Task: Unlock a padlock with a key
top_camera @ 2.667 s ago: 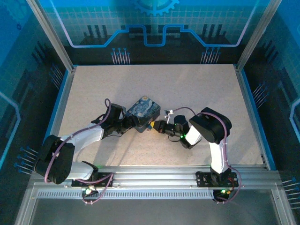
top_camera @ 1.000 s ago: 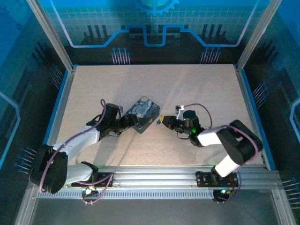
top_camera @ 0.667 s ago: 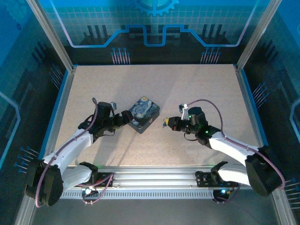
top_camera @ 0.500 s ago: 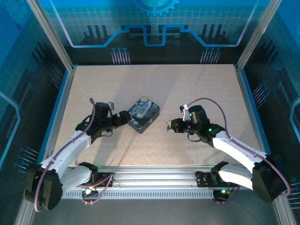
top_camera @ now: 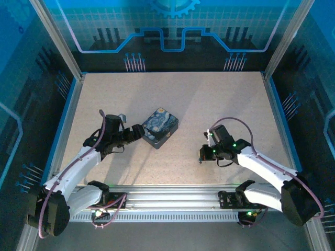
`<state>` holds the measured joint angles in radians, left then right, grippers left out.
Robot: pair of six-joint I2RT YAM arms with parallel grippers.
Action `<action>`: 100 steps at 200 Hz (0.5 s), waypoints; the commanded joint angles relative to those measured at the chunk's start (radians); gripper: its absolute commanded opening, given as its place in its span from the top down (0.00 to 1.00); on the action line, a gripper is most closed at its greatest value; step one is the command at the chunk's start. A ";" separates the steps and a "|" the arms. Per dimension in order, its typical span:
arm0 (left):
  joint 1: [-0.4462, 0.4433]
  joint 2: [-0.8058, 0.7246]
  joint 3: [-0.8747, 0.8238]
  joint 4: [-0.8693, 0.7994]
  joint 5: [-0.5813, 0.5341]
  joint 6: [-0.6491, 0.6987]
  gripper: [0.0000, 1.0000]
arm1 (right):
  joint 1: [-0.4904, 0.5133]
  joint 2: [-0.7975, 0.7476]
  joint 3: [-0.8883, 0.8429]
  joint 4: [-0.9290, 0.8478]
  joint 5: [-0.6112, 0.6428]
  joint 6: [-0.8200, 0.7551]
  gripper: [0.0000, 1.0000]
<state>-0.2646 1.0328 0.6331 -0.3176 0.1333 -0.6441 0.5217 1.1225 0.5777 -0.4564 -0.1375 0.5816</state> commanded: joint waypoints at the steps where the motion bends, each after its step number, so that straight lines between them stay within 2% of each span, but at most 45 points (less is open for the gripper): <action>1: 0.011 0.002 0.018 -0.025 -0.014 0.028 0.11 | -0.013 0.045 -0.004 -0.031 0.019 -0.034 1.00; 100: 0.014 0.024 0.035 -0.035 -0.012 0.025 0.11 | -0.012 0.229 0.031 0.064 -0.025 -0.058 0.97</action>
<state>-0.2634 1.0531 0.6331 -0.3180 0.1299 -0.6441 0.5201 1.3155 0.5968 -0.4068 -0.1463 0.5411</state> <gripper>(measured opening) 0.893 0.049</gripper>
